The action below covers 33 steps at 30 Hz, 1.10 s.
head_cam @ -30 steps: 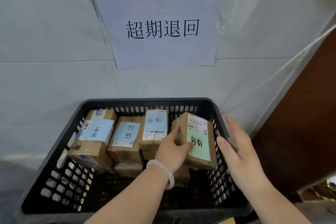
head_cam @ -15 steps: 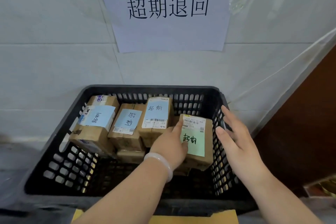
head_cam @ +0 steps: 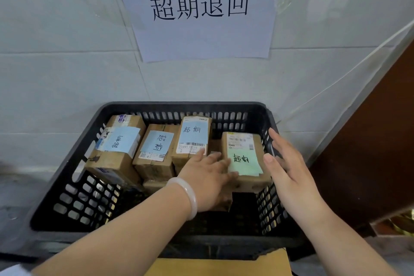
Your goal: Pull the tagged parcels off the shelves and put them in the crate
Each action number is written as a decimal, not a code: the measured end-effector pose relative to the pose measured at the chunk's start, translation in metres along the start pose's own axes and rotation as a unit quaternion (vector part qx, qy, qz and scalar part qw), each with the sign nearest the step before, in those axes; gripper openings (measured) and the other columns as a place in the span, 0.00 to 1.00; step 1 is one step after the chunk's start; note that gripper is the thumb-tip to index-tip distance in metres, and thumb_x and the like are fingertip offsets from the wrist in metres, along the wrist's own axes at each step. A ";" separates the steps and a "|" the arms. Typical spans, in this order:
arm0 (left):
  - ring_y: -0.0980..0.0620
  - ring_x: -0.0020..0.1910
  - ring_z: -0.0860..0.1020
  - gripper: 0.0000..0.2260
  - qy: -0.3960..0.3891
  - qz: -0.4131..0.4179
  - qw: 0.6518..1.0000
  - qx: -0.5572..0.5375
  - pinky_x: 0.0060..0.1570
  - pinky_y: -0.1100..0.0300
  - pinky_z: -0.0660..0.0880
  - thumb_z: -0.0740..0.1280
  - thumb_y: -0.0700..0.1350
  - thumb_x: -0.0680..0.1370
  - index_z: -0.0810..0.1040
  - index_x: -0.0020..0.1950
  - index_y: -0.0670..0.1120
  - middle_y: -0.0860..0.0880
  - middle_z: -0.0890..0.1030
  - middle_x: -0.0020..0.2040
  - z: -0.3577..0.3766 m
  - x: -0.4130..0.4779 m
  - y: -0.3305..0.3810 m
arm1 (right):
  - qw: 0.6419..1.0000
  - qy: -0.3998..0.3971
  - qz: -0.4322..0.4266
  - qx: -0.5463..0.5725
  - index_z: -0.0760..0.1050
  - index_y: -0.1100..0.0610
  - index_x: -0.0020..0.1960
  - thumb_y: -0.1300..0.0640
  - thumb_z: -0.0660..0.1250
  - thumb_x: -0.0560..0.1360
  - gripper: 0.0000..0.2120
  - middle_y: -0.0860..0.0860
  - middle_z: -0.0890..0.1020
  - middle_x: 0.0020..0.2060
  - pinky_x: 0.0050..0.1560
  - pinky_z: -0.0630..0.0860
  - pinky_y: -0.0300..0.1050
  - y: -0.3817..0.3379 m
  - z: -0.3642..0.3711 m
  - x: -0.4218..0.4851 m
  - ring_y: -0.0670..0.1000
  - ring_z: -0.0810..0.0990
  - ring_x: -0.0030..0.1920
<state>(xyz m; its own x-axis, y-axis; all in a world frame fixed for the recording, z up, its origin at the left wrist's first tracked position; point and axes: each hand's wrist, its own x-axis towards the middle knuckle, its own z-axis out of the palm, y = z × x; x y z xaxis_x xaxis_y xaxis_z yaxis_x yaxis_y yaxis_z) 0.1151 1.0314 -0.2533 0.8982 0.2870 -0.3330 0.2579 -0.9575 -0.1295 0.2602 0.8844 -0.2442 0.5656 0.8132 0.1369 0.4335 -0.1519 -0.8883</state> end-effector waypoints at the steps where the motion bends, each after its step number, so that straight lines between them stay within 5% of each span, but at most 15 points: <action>1: 0.45 0.80 0.45 0.30 -0.004 -0.015 1.000 0.003 0.76 0.39 0.41 0.57 0.58 0.81 0.48 0.80 0.59 0.50 0.48 0.81 0.001 0.002 -0.002 | 1.000 -0.001 -0.001 -0.001 0.55 0.20 0.66 0.30 0.55 0.72 0.23 0.18 0.60 0.61 0.72 0.61 0.48 0.000 0.000 0.000 0.38 0.62 0.72; 5: 0.45 0.79 0.41 0.33 -0.012 -0.058 0.998 0.002 0.75 0.38 0.39 0.56 0.60 0.81 0.40 0.79 0.59 0.51 0.43 0.81 0.012 0.013 -0.011 | 1.000 -0.005 0.003 -0.007 0.54 0.22 0.68 0.30 0.55 0.72 0.25 0.18 0.60 0.61 0.72 0.61 0.50 0.001 0.001 0.001 0.39 0.61 0.73; 10: 0.45 0.79 0.40 0.30 0.017 -0.073 0.997 0.016 0.75 0.37 0.39 0.54 0.60 0.82 0.43 0.79 0.61 0.52 0.45 0.81 0.014 0.018 -0.030 | 0.999 -0.017 0.000 -0.031 0.54 0.25 0.70 0.29 0.54 0.72 0.28 0.16 0.57 0.62 0.71 0.60 0.46 0.001 0.001 0.000 0.39 0.59 0.73; 17: 0.46 0.80 0.41 0.31 0.014 -0.079 0.997 -0.012 0.75 0.37 0.41 0.57 0.60 0.81 0.44 0.79 0.60 0.52 0.43 0.81 0.013 0.009 -0.026 | 0.995 -0.045 -0.006 -0.094 0.53 0.34 0.75 0.33 0.55 0.74 0.31 0.33 0.57 0.75 0.64 0.53 0.32 -0.002 0.002 -0.003 0.34 0.51 0.73; 27: 0.49 0.80 0.43 0.33 0.138 -0.165 0.975 -0.062 0.75 0.41 0.41 0.57 0.65 0.79 0.45 0.79 0.61 0.53 0.45 0.81 0.007 -0.066 -0.012 | 0.932 -0.151 -0.097 -0.316 0.44 0.35 0.76 0.32 0.58 0.74 0.37 0.39 0.47 0.78 0.76 0.46 0.50 -0.030 0.014 -0.021 0.42 0.43 0.76; 33: 0.52 0.80 0.44 0.33 0.220 -0.289 0.928 -0.083 0.76 0.42 0.42 0.56 0.67 0.77 0.46 0.79 0.62 0.54 0.47 0.81 0.031 -0.158 0.019 | 0.895 -0.214 -0.236 -0.312 0.42 0.36 0.77 0.29 0.57 0.72 0.39 0.38 0.45 0.77 0.72 0.38 0.44 -0.063 0.050 -0.046 0.35 0.35 0.71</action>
<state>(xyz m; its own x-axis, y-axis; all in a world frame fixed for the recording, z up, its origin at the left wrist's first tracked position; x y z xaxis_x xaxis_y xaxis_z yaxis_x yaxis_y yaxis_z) -0.0332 0.9689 -0.2319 0.6414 0.7491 0.1655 0.7607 -0.6490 -0.0105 0.1714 0.8847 -0.2164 -0.0467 0.9899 0.1338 0.9362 0.0901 -0.3397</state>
